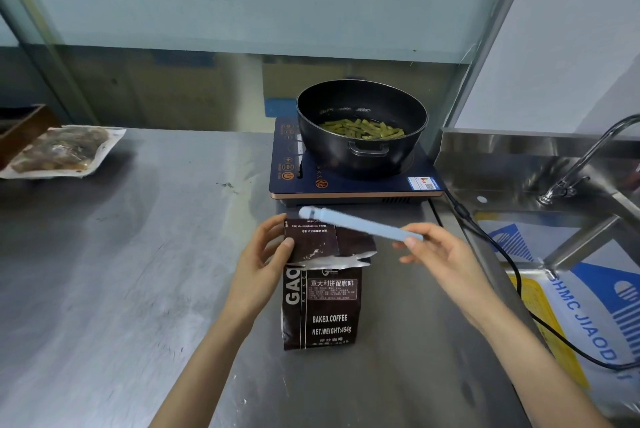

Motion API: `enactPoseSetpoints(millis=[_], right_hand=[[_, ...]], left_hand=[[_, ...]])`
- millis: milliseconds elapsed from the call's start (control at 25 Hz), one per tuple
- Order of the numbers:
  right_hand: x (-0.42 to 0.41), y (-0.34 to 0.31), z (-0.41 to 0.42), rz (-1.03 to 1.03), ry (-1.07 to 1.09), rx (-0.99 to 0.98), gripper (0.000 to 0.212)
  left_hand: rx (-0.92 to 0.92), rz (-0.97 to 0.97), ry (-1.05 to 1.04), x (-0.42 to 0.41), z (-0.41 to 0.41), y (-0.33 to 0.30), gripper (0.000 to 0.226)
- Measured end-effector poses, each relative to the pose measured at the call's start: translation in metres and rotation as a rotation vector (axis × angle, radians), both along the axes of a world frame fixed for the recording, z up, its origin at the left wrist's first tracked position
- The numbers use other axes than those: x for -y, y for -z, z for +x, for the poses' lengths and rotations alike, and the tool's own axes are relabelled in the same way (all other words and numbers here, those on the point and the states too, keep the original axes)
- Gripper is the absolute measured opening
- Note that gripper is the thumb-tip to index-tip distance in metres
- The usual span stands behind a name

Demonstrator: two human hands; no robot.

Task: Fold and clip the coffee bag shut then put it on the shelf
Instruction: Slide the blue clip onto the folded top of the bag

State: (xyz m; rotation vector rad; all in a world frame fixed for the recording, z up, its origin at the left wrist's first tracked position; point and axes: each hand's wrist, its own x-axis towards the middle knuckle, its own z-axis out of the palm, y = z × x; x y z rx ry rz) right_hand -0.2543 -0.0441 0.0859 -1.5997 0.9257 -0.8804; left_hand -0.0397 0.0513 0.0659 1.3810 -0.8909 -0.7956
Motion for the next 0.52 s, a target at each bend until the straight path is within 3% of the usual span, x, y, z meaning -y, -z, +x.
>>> enactPoseSetpoints(millis=[160, 520], right_hand=[[0.014, -0.001, -0.008, 0.013, 0.125, -0.014, 0.016], [0.018, 0.003, 0.007, 0.084, -0.008, -0.194, 0.015]], left_hand=[[-0.032, -0.009, 0.014, -0.001, 0.002, 0.003, 0.028], [0.009, 0.009, 0.018, -0.003, 0.008, 0.008, 0.03]])
